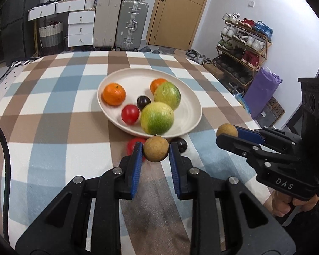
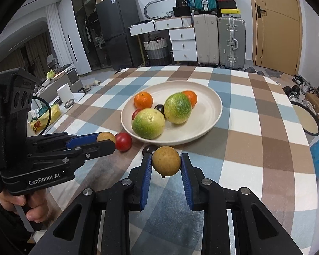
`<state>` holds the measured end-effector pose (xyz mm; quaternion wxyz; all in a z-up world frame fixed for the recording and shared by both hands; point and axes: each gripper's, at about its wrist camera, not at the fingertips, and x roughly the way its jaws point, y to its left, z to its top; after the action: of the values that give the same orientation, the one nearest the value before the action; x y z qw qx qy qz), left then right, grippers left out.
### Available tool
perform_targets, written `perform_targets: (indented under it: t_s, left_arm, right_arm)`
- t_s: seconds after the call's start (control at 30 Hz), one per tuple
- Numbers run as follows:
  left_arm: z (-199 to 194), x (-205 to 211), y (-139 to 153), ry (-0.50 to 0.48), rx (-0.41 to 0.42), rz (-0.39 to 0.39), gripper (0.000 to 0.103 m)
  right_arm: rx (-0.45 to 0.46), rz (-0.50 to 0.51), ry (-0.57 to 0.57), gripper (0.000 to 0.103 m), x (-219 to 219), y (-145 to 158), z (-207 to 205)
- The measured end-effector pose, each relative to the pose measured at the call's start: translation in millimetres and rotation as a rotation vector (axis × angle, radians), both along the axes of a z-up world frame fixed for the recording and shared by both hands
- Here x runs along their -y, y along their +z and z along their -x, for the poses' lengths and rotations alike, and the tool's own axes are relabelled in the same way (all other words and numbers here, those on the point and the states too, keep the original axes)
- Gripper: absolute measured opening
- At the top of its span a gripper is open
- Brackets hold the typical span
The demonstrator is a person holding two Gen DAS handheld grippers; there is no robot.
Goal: Organize fruits
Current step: 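Carry both brown fruits in the tools over the white plate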
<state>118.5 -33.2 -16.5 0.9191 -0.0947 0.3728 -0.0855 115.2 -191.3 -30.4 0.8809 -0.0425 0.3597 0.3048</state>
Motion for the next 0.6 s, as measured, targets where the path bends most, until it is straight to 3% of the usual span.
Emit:
perform_targets:
  t_s: [0.3,0.6]
  left_arm:
    - [-17.7,-21.3,16.5,0.031,0.057,0.013,0.022]
    - [-47.0,-32.1,7.4,0.062,0.049,0.011,0.022]
  right_arm:
    - [0.027,-0.052,-0.056,0.028,0.1,17.4,-21.9]
    - [0.014,-0.067,-0.102,0.028,4.5,15.3,-49.9]
